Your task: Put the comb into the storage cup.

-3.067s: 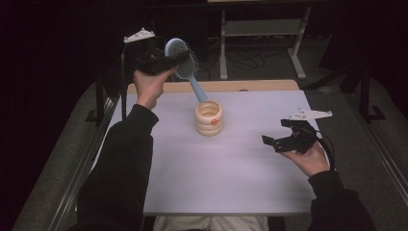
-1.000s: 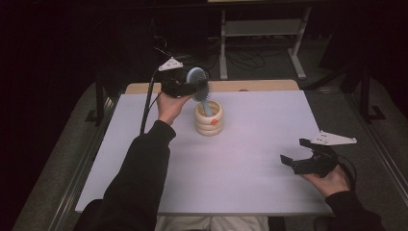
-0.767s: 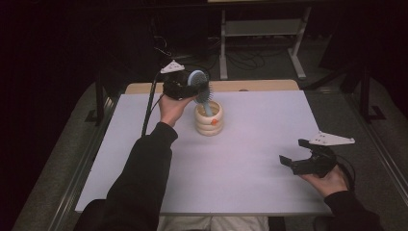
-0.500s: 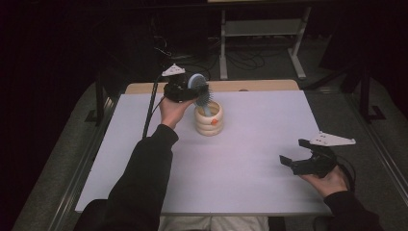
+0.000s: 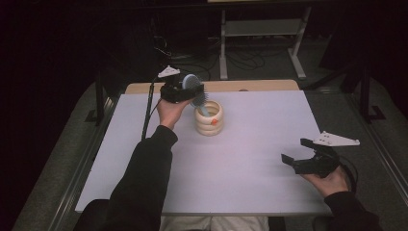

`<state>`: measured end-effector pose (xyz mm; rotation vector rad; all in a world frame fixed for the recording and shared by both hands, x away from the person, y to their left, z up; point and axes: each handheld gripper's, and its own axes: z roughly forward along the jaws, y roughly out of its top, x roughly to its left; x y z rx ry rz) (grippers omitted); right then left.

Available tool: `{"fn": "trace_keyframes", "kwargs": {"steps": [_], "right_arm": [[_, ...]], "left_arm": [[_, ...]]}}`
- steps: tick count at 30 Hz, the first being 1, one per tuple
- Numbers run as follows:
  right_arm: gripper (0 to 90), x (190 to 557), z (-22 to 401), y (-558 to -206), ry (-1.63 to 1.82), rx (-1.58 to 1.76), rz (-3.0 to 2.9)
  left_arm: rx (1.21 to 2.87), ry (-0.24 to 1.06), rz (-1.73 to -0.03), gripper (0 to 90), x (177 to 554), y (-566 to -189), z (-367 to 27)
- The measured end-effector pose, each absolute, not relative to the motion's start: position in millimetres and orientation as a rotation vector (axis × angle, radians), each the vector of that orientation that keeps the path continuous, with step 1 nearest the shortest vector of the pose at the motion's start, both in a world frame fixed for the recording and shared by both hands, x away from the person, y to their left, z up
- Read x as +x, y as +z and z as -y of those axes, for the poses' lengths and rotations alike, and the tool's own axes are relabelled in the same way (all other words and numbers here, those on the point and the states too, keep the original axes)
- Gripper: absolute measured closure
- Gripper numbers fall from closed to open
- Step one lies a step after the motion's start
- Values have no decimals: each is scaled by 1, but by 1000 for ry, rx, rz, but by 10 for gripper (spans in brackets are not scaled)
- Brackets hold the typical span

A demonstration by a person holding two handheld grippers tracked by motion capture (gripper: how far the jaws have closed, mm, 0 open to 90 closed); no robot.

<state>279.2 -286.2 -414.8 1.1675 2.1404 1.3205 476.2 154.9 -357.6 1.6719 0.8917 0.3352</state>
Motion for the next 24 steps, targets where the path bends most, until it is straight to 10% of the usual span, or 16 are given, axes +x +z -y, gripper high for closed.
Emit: {"fn": "trace_keyframes", "kwargs": {"steps": [24], "right_arm": [[0,279,286,-416,1297,1158,-2143]], "left_arm": [[1655,267,-898,0,474,-352,-180]]}}
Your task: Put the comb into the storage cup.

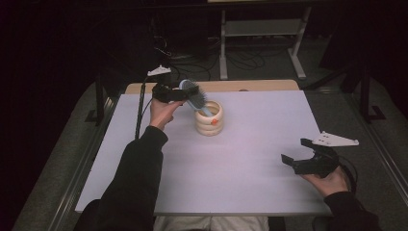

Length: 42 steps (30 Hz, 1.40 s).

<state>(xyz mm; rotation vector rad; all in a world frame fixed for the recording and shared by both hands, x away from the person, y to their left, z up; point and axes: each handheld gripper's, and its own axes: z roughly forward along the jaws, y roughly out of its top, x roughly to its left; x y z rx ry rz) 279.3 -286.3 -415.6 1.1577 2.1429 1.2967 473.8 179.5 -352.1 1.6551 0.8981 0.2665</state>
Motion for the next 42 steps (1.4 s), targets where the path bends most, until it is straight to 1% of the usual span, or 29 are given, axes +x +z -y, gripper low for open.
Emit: {"fn": "trace_keyframes", "kwargs": {"steps": [2,8,25,42], "right_arm": [[0,280,286,-416,1294,1156,-2145],[0,280,286,-416,1304,1163,-2142],[0,283,287,-419,1314,1182,-2142],[0,283,286,-420,1292,1198,-2151]], "left_arm": [[1661,258,-885,0,473,-351,-183],[1682,326,-883,0,467,-350,-193],[1677,336,-857,0,448,-357,-243],[1694,349,-837,0,429,-359,-269]]}}
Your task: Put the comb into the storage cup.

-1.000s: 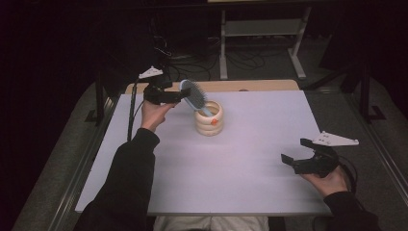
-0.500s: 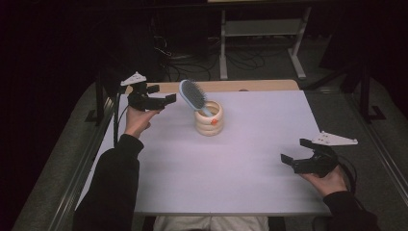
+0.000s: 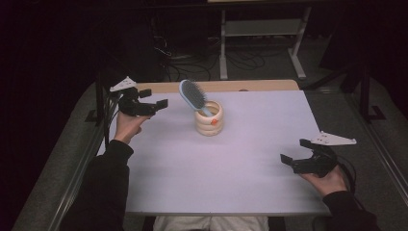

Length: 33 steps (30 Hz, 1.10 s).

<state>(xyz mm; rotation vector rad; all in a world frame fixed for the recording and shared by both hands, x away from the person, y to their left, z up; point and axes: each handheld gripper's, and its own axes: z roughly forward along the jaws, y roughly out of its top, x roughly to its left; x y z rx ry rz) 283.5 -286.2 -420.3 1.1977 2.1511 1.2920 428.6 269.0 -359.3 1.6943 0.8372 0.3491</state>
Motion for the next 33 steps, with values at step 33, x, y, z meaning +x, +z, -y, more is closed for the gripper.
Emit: {"fn": "trace_keyframes", "kwargs": {"steps": [33], "right_arm": [[0,285,283,-423,1267,1191,-2179]], "left_arm": [[1692,365,-834,0,389,-379,-309]]}}
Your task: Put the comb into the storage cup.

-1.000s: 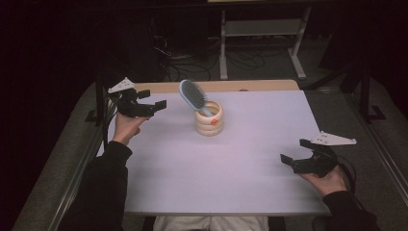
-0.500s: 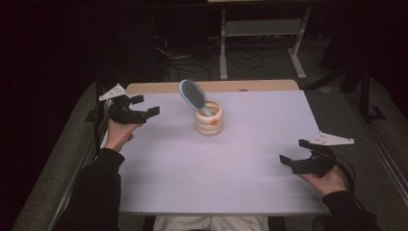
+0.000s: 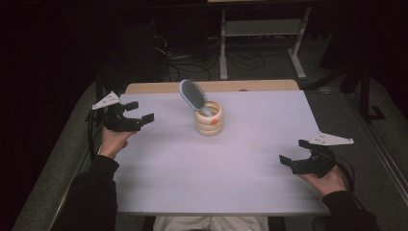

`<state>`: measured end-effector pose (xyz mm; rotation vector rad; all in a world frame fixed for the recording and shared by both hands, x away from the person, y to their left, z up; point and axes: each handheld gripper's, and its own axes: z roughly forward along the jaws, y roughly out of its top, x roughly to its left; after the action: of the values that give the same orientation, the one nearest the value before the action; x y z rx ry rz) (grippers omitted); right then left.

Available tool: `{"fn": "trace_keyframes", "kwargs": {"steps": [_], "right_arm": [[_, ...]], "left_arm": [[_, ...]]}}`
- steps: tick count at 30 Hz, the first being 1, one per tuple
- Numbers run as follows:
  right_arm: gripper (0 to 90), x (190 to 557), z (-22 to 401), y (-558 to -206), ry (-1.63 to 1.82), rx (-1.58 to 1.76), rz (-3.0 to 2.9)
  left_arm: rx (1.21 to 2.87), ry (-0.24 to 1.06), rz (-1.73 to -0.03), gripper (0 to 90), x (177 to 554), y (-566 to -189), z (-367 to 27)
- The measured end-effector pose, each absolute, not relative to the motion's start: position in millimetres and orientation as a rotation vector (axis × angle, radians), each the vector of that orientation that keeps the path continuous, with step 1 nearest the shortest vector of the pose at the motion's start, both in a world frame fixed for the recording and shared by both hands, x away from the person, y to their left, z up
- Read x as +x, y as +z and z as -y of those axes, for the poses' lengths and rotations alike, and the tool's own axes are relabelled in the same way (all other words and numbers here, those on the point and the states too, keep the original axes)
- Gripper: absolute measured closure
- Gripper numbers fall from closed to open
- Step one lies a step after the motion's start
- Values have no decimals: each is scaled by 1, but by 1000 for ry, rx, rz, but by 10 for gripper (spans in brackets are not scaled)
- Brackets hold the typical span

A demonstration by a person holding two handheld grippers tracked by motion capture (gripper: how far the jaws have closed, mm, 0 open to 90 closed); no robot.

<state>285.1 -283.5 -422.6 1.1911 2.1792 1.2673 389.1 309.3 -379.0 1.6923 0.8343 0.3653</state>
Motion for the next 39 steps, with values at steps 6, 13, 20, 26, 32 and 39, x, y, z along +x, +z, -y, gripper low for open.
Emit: {"fn": "trace_keyframes", "kwargs": {"steps": [6,13,20,26,32,39], "right_arm": [[0,286,283,-424,1264,1199,-2188],[0,286,283,-424,1268,1205,-2188],[0,285,284,-423,1274,1200,-2188],[0,284,285,-423,1281,1199,-2188],[0,284,285,-423,1286,1197,-2184],[0,283,286,-423,1294,1203,-2180]], "left_arm": [[1691,379,-848,0,380,-383,-321],[1679,381,-850,0,367,-392,-331],[1673,365,-846,0,356,-402,-341],[1646,393,-847,0,348,-410,-352],[1628,406,-849,0,335,-420,-356],[1610,449,-876,0,323,-429,-364]]}}
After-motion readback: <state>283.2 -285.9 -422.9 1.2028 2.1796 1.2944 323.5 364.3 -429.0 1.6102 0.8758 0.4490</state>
